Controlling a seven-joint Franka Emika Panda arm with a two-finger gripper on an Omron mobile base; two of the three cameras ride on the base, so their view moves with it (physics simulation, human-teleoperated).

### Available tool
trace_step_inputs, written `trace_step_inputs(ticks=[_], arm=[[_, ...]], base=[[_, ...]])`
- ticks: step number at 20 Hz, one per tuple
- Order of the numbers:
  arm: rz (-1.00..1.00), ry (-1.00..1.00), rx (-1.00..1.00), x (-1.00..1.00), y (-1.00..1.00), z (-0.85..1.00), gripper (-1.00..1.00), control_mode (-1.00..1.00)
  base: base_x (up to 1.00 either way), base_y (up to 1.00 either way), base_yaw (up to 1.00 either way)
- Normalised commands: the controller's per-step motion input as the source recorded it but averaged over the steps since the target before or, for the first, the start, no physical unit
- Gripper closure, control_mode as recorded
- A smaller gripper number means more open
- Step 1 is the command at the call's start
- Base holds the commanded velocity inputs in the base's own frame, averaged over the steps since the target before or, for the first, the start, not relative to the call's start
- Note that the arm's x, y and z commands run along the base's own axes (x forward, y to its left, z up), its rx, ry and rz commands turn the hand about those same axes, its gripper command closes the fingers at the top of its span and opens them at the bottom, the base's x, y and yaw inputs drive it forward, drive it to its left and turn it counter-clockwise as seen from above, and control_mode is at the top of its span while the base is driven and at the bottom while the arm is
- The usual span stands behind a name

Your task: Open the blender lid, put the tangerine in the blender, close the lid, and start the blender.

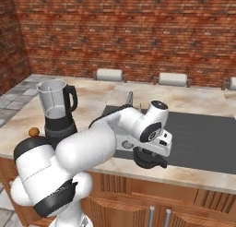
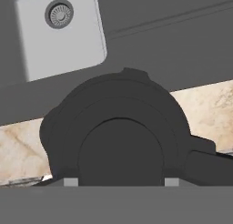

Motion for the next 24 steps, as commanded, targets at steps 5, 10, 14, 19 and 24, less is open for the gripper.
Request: trace_step_inputs(ticks=[5, 10, 14, 19, 24], arm=[[-0.03, 0.00, 0.00, 0.21, -0.37, -0.17, 1.00, -1.00], [-0.02, 0.00, 0.00, 0.05, -0.13, -0.13, 1.00, -1.00], [-0.03, 0.00, -0.05, 0.17, 0.00, -0.19, 1.00, -1.00], [-0.01, 0.00, -0.02, 0.16, 0.00, -0.11, 1.00, -1.00], [-0.01, 0.00, 0.00, 0.10, -0.01, -0.06, 1.00, -1.00]], base=[[0.00, 0.00, 0.00], [0.00, 0.00, 0.00], [0.00, 0.00, 0.00], [0.00, 0.00, 0.00], [0.00, 0.00, 0.00]])
